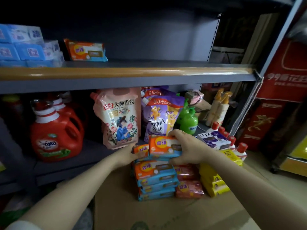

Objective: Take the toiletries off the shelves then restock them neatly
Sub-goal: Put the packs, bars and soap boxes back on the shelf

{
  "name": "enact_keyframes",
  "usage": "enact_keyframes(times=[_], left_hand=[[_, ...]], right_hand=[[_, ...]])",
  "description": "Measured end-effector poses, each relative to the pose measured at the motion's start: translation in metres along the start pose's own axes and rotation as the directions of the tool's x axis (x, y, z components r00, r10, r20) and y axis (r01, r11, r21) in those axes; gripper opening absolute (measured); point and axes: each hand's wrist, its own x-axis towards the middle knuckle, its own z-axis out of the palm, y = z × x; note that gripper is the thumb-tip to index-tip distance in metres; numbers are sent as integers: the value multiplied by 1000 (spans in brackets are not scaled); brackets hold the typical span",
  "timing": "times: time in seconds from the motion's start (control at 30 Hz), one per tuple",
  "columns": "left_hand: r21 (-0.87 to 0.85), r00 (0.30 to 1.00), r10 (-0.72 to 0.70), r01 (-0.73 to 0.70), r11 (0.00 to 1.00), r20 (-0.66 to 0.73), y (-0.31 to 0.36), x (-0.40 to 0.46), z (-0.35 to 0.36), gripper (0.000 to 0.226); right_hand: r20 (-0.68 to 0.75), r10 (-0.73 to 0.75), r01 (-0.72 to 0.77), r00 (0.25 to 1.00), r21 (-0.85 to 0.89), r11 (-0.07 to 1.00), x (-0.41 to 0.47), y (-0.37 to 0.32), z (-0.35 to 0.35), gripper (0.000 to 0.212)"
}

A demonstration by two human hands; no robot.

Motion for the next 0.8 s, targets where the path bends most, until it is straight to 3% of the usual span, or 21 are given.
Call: enact_keyframes(times=[0.07,0.17,0.33,0.47,0.53,0.67,0.8], left_hand=[[-57,999,-32,32,998,14,3,1,-1,63],[177,993,-88,100,979,-75,10,3,0,48],[303,995,-73,90,949,-66,18,3,4,80],[421,989,-121,144,896,-81,24,10,5,86],[424,990,-123,143,894,-75,27,13,5,78],[451,994,-30,75,889,-107,39,7,-1,57],[432,964,150,-43,901,-218,71,-22,-28,44]], right_hand=[[-36,53,-53,998,7,999,-3,4,-6,78],[-85,92,-91,992,10,996,-3,10,-8,79],[-181,130,-136,975,-16,991,3,3,-9,83],[-214,122,-143,969,-84,986,9,-1,-3,91],[-208,125,-150,970,-110,982,11,0,-1,95],[-282,113,-150,953,-113,982,14,-3,-8,89],[-386,41,-85,921,-97,992,22,-16,-29,89]])
